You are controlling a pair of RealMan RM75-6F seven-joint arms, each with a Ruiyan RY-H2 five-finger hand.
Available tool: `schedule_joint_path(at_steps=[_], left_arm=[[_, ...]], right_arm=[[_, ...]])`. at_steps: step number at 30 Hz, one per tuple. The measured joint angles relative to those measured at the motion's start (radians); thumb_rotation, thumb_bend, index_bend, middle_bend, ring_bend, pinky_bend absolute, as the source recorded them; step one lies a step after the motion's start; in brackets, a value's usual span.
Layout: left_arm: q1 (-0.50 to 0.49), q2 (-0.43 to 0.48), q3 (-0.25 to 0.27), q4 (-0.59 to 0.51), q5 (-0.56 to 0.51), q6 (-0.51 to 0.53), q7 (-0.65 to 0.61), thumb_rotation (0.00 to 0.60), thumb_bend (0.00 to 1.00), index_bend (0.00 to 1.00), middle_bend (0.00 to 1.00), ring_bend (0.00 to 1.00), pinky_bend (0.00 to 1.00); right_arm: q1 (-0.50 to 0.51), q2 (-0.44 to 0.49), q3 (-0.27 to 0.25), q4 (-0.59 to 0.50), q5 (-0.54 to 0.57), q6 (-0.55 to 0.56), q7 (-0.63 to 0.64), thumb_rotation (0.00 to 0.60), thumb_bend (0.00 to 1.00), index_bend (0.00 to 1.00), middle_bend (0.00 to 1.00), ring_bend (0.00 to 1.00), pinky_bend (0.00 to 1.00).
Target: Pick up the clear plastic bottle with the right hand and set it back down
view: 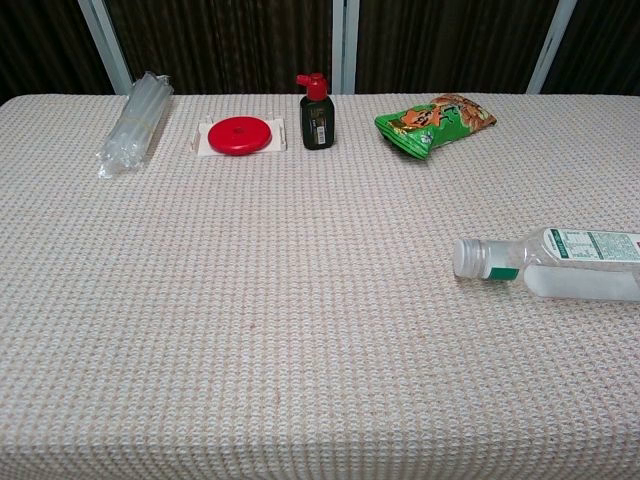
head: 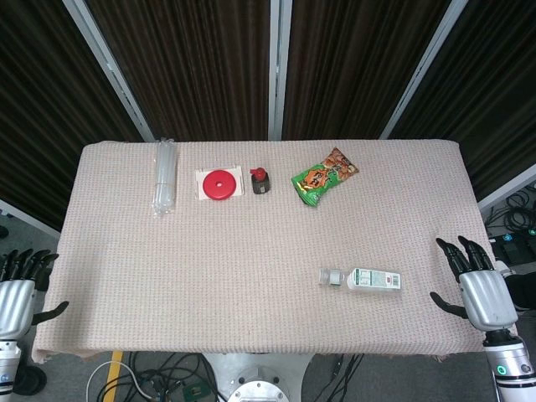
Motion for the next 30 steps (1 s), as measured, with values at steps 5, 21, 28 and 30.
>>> schedule_joint_path(at_steps=[5, 21, 28, 30], left_arm=[[0.004, -0.001, 0.0, 0.0, 0.005, 0.008, -0.001, 0.6, 0.0, 0.21, 0.14, 0.07, 0.03], [-0.001, -0.002, -0.003, 0.004, 0.008, -0.006, -0.009, 0.6, 0.0, 0.21, 0.14, 0.07, 0.03], [-0.003, -0.002, -0.005, 0.007, 0.005, -0.012, -0.011, 0.6, 0.0, 0.21, 0.14, 0.07, 0.03], [-0.003, -0.001, -0.006, 0.007, 0.003, -0.013, -0.012, 0.6, 0.0, 0.21, 0.14, 0.07, 0.03]], right_arm=[[-0.002, 0.003, -0.007, 0.0, -0.011, 0.007, 0.022, 0.6, 0.1, 0.0, 0.18, 0.02, 0.09], [0.092, -0.051, -0.027, 0.001, 0.021, -0.208, 0.048, 0.6, 0.1, 0.0, 0.16, 0.01, 0.09], [0.187, -0.14, -0.013, 0.087, 0.073, -0.36, 0.099, 0.6, 0.1, 0.0, 0.17, 0.02, 0.09], [0.208, -0.165, -0.01, 0.115, 0.084, -0.386, 0.114, 0.6, 0.1, 0.0, 0.18, 0.02, 0.09]])
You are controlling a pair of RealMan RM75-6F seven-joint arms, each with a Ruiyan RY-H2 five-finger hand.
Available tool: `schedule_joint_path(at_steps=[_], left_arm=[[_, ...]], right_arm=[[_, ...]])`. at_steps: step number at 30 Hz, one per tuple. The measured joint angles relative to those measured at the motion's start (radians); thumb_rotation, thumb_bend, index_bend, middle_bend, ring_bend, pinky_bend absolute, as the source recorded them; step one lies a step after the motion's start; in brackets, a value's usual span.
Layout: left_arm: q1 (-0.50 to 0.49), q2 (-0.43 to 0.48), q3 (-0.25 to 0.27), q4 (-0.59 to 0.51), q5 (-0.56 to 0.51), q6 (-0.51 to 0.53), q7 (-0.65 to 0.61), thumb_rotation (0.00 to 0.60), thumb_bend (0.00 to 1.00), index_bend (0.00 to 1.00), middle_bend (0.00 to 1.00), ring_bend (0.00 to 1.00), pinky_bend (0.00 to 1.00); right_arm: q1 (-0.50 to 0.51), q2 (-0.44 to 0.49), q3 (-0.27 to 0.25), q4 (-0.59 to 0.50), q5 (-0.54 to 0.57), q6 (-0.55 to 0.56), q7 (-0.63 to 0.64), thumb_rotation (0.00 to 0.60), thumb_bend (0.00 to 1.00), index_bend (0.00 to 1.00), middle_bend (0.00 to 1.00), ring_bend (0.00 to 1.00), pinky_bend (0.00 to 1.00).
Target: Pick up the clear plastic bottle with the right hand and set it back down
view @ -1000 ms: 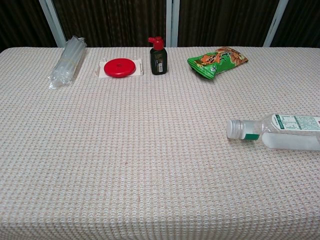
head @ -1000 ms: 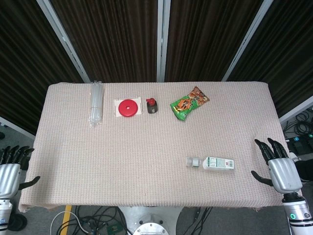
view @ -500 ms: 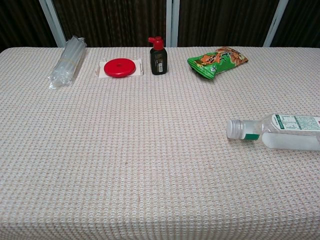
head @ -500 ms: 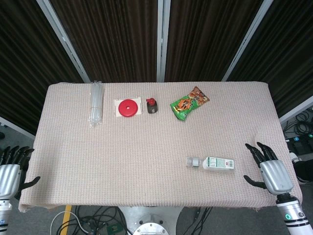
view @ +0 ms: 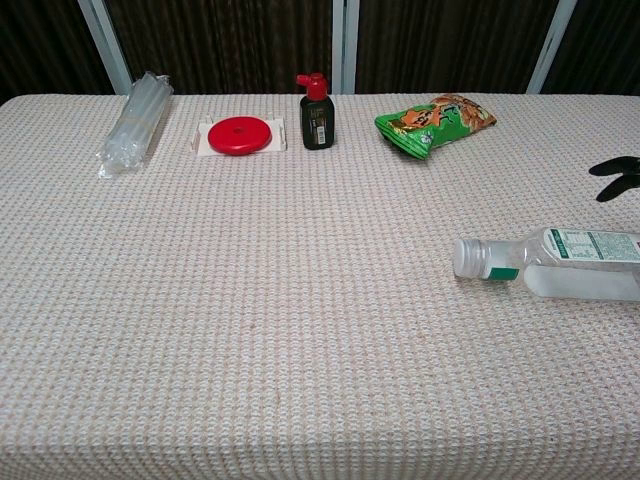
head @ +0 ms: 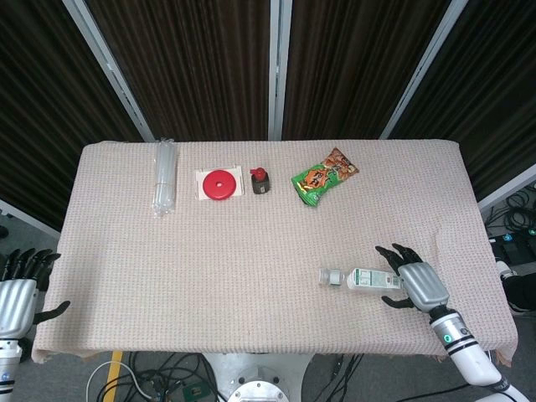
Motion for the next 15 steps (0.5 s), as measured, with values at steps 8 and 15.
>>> schedule_joint_path(at_steps=[8, 15], left_arm=[[-0.002, 0.004, -0.001, -0.003, -0.001, -0.004, 0.003, 0.6, 0.0, 0.21, 0.14, 0.07, 0.03], [-0.004, 0.006, -0.002, -0.006, 0.001, -0.006, 0.006, 0.6, 0.0, 0.21, 0.14, 0.07, 0.03]], right_arm=[[0.033, -0.057, -0.01, 0.064, 0.01, -0.044, 0.045, 0.6, 0.1, 0.07, 0.23, 0.04, 0.09], [0.04, -0.08, -0.023, 0.096, -0.003, -0.032, 0.071, 0.6, 0.1, 0.12, 0.27, 0.07, 0.13]])
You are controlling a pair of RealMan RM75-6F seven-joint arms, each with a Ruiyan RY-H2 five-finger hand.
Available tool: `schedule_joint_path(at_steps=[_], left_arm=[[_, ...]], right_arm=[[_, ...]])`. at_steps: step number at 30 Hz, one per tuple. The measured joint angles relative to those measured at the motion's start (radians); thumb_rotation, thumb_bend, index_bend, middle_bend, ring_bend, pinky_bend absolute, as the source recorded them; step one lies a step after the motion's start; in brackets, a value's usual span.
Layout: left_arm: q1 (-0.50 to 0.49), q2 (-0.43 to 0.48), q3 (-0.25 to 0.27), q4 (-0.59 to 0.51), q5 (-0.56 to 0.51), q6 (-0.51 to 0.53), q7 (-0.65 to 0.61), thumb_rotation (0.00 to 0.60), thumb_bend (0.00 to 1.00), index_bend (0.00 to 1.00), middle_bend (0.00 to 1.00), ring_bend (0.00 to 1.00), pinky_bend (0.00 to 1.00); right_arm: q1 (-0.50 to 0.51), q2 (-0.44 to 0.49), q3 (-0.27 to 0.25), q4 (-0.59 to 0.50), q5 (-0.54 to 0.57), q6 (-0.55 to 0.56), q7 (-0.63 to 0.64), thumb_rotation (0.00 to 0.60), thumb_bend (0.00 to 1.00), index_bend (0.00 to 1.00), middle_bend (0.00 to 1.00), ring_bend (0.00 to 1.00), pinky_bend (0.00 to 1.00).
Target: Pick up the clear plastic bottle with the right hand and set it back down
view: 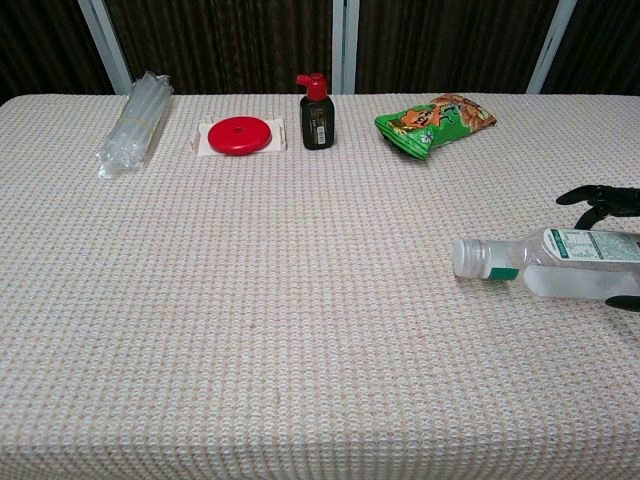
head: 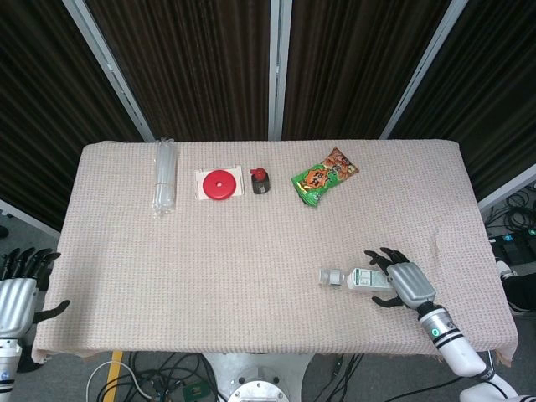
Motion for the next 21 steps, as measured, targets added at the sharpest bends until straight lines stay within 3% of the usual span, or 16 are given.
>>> schedule_joint_path(at_steps=[4, 14, 21], left_arm=[[-0.002, 0.0, 0.0, 0.0, 0.002, -0.002, 0.001, 0.6, 0.0, 0.21, 0.14, 0.07, 0.03], [-0.037, 0.003, -0.007, -0.014, 0.039, -0.021, -0.003, 0.6, 0.0, 0.21, 0.14, 0.07, 0.03], [-0.098, 0.007, -0.029, -0.024, 0.1, -0.039, -0.07, 0.6, 0.0, 0.21, 0.15, 0.07, 0.03]], right_arm=[[0.003, -0.011, -0.005, 0.011, -0.006, 0.006, 0.01, 0.6, 0.11, 0.18, 0.3, 0.11, 0.16], [0.004, -0.048, -0.003, 0.061, -0.047, 0.084, 0.051, 0.6, 0.25, 0.5, 0.5, 0.31, 0.41], [0.016, -0.053, 0.013, 0.078, -0.117, 0.187, 0.195, 0.6, 0.28, 0.53, 0.52, 0.33, 0.43]])
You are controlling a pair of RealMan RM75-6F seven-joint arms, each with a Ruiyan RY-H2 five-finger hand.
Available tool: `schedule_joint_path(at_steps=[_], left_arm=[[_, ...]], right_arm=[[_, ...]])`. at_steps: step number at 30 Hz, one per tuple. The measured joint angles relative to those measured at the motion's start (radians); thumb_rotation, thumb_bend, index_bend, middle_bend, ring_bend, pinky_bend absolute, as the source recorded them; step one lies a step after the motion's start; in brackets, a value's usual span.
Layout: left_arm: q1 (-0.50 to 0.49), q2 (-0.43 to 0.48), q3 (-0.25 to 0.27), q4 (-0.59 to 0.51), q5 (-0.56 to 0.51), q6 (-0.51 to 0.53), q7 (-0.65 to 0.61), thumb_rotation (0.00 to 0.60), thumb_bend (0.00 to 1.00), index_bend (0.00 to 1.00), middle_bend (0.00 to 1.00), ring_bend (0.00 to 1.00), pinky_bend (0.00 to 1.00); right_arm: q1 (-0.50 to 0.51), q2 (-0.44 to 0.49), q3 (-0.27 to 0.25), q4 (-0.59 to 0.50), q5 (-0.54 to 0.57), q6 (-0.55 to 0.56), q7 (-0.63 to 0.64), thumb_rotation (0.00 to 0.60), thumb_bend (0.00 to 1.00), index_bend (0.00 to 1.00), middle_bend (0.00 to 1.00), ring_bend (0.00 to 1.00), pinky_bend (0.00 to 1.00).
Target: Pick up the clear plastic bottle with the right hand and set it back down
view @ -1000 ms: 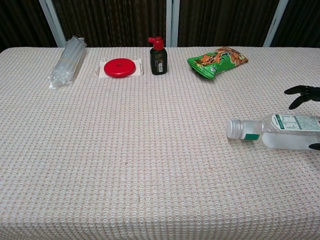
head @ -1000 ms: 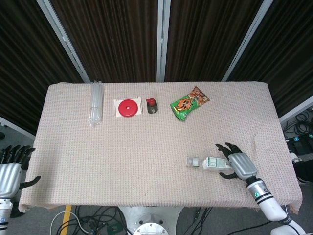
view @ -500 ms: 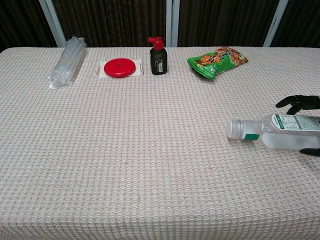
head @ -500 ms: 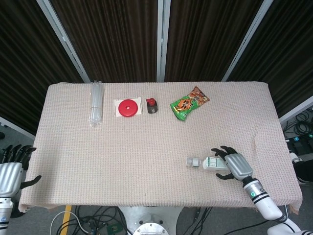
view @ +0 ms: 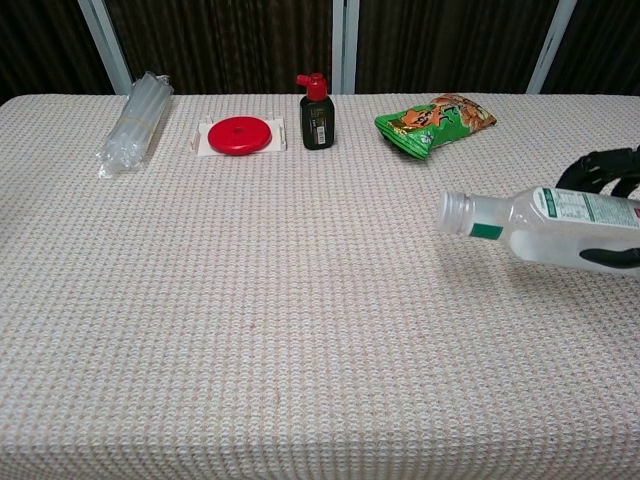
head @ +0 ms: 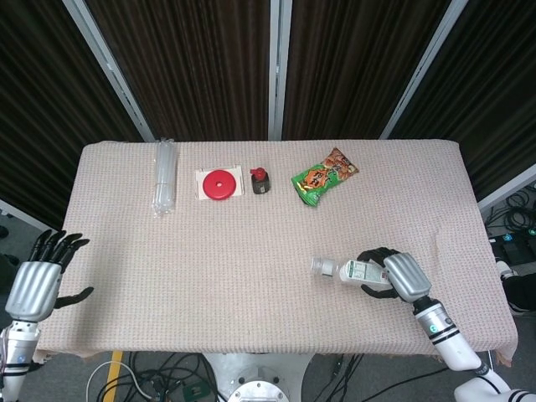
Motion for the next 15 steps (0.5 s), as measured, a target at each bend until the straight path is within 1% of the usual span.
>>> schedule_joint_path(at_steps=[4, 8, 12, 15], left_arm=[[-0.055, -0.002, -0.014, -0.003, 0.048, -0.022, -0.087, 0.6, 0.0, 0.21, 0.15, 0.07, 0.03], [-0.145, -0.01, -0.034, -0.01, 0.108, -0.066, -0.164, 0.6, 0.0, 0.21, 0.15, 0.07, 0.03], [-0.22, -0.042, -0.057, -0.018, 0.144, -0.098, -0.196, 0.6, 0.0, 0.21, 0.15, 0.07, 0.03], [-0.262, -0.081, -0.071, -0.024, 0.158, -0.113, -0.213, 0.6, 0.0, 0.21, 0.15, 0.07, 0.03]], right_arm=[[0.03, -0.014, 0.022, 0.016, -0.047, 0.06, 0.116, 0.6, 0.31, 0.53, 0.52, 0.33, 0.43], [0.087, -0.044, 0.045, 0.034, -0.084, 0.087, 0.24, 0.6, 0.33, 0.54, 0.53, 0.35, 0.45], [0.15, -0.095, 0.062, 0.058, -0.105, 0.089, 0.338, 0.6, 0.39, 0.57, 0.53, 0.39, 0.48], [0.188, -0.142, 0.071, 0.083, -0.111, 0.087, 0.399, 0.6, 0.4, 0.6, 0.54, 0.4, 0.49]])
